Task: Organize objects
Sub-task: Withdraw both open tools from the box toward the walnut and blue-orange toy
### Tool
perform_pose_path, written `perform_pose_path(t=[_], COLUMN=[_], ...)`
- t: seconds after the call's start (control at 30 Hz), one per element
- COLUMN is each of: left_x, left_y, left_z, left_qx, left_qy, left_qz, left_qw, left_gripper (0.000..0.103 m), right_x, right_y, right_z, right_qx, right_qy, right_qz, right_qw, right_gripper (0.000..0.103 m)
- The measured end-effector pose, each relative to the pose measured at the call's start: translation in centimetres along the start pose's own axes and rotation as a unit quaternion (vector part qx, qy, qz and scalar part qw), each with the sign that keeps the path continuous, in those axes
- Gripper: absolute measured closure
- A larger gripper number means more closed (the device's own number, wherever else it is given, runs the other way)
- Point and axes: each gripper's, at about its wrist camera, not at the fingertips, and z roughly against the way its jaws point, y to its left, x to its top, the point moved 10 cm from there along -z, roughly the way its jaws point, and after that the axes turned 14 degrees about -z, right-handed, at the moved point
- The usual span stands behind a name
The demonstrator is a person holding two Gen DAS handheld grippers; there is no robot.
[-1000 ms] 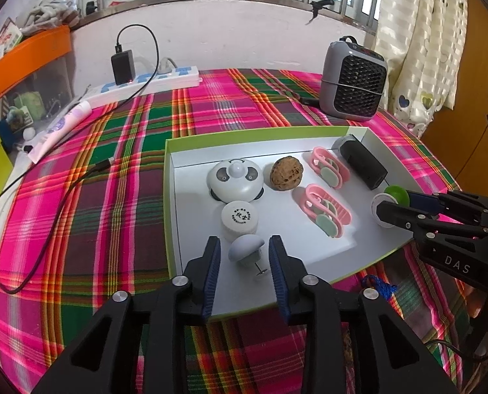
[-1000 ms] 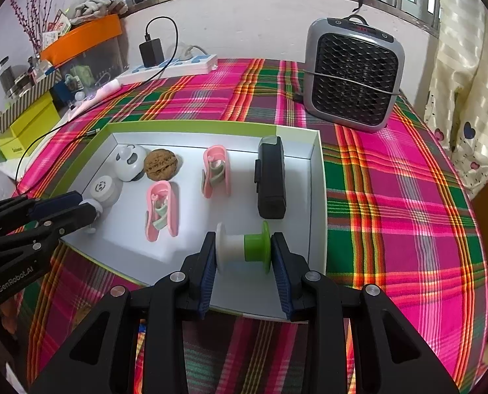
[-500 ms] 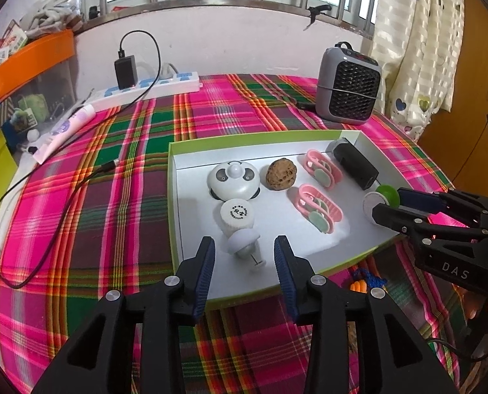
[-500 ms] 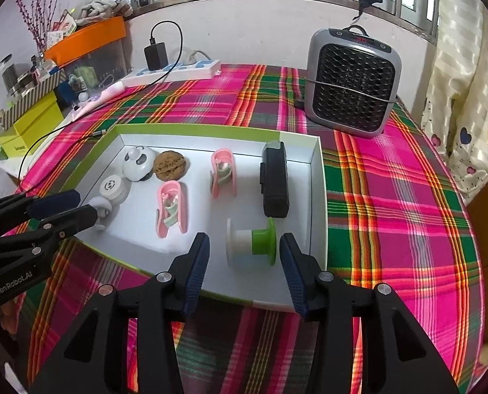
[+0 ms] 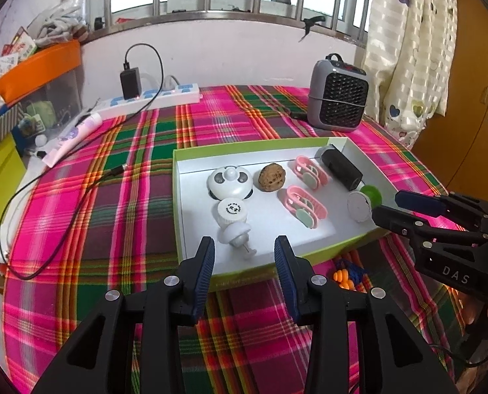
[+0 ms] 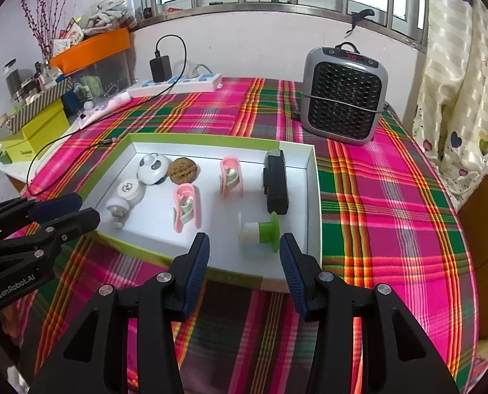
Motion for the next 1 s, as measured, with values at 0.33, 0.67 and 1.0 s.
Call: perform_pose_path(t=[0.33, 0.67, 1.0], left_x=[-0.9, -2.2, -3.6], left_y=[-0.8, -1.1, -2.9], left_z=[1.9, 2.5, 2.5], left_qx=[-0.002, 0.002, -0.045], left_qy=[-0.011, -0.006, -0.007], left_qz=[0.002, 0.004, 0.007], left_qw=[0.9999, 1.0000, 0.9989], left_gripper=[0.067, 0.066, 0.066], right_x=[-1.4, -2.9, -4.9], right_y=[0.6, 0.9, 0.0], right_z=[1.7, 2.3, 2.2], right_qx=[0.004, 0.010, 0.008], right_qy=[-0.009, -0.009, 0.002], right_qz=[0.001, 0.000, -0.010], right_qw=[1.000, 1.000, 1.000], right_gripper=[0.057, 0.057, 0.057])
